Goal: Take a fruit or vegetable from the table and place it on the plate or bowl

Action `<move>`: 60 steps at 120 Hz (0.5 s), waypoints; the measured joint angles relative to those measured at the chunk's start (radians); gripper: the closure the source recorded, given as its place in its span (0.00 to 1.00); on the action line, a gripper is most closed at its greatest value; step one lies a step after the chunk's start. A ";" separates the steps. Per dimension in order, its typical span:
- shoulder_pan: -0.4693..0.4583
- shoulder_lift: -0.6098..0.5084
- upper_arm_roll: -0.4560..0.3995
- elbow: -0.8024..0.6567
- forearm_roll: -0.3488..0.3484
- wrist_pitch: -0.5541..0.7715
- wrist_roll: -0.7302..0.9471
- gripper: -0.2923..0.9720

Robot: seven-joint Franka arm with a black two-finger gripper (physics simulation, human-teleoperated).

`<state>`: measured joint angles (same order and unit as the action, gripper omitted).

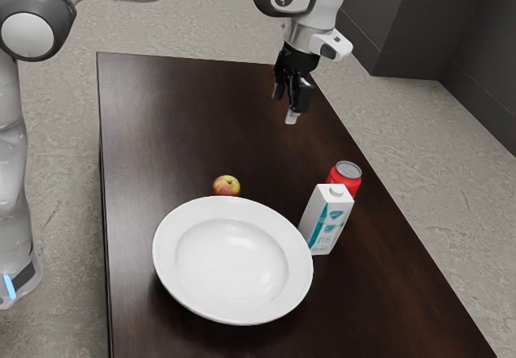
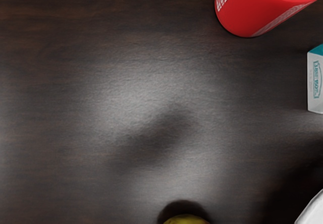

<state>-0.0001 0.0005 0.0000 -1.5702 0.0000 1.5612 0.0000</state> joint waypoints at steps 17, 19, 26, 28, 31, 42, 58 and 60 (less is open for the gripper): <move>-0.361 0.068 0.727 0.330 -0.079 -0.138 0.078 0.25; -0.273 0.069 0.745 0.339 -0.084 -0.150 0.087 0.25; 0.029 0.065 0.781 0.353 -0.097 -0.184 0.115 0.25; 0.095 0.064 0.786 0.355 -0.100 -0.192 0.123 0.25; 0.168 0.063 0.791 0.357 -0.104 -0.203 0.134 0.24; 0.202 0.063 0.798 0.360 -0.112 -0.234 0.171 0.24; 0.010 0.068 0.797 0.361 -0.117 -0.260 0.215 0.25; -0.003 0.069 0.797 0.361 -0.118 -0.262 0.220 0.25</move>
<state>-0.0030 0.0697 0.7971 -1.2092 -0.1175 1.2991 0.2204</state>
